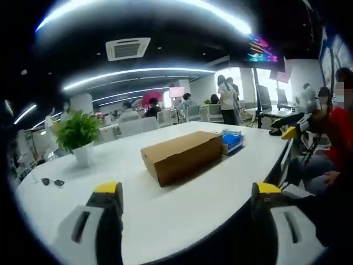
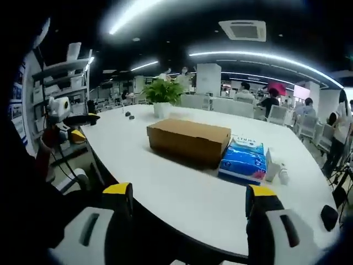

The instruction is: Operate the shoe box by opening the lid, removing the specified soft item, and placing it in the target area until the item is outside and the box remains undamaged.

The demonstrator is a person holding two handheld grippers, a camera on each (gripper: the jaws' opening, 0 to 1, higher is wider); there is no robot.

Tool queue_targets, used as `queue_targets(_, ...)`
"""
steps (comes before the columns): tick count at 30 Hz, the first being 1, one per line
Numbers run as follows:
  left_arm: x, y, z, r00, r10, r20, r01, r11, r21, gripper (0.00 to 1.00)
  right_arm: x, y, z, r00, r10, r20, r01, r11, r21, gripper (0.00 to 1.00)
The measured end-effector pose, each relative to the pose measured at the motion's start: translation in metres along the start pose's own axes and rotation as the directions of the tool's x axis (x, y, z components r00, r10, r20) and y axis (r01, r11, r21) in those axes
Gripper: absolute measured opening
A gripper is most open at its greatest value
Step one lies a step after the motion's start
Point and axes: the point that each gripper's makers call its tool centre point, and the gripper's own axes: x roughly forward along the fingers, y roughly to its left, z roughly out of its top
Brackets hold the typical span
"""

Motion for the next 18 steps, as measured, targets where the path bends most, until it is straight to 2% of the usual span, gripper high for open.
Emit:
queue_targets(3,-0.004,0.011,0.007,0.999,0.027,0.016,-0.027,1.000,0.008,0.99,0.000,0.004,0.004,0.999,0.026,0.024,-0.026,1.000,0.009,0.87)
queue_targets(7,-0.005,0.010,0.018,0.999,0.037,0.034,-0.038,0.999,0.015,0.99,0.001,0.002,0.006,0.999,0.034,0.029,-0.034,0.999,0.018,0.87)
queue_targets(12,0.004,-0.002,0.023,0.999,0.029,0.022,-0.029,0.999,0.022,0.99,0.005,-0.004,0.006,0.999,0.035,0.029,-0.036,0.999,0.024,0.86)
queue_targets(18,0.006,0.000,0.019,0.999,0.031,0.012,-0.031,0.999,0.020,0.99,0.011,-0.006,0.001,0.999,0.026,0.019,-0.026,0.999,0.031,0.85)
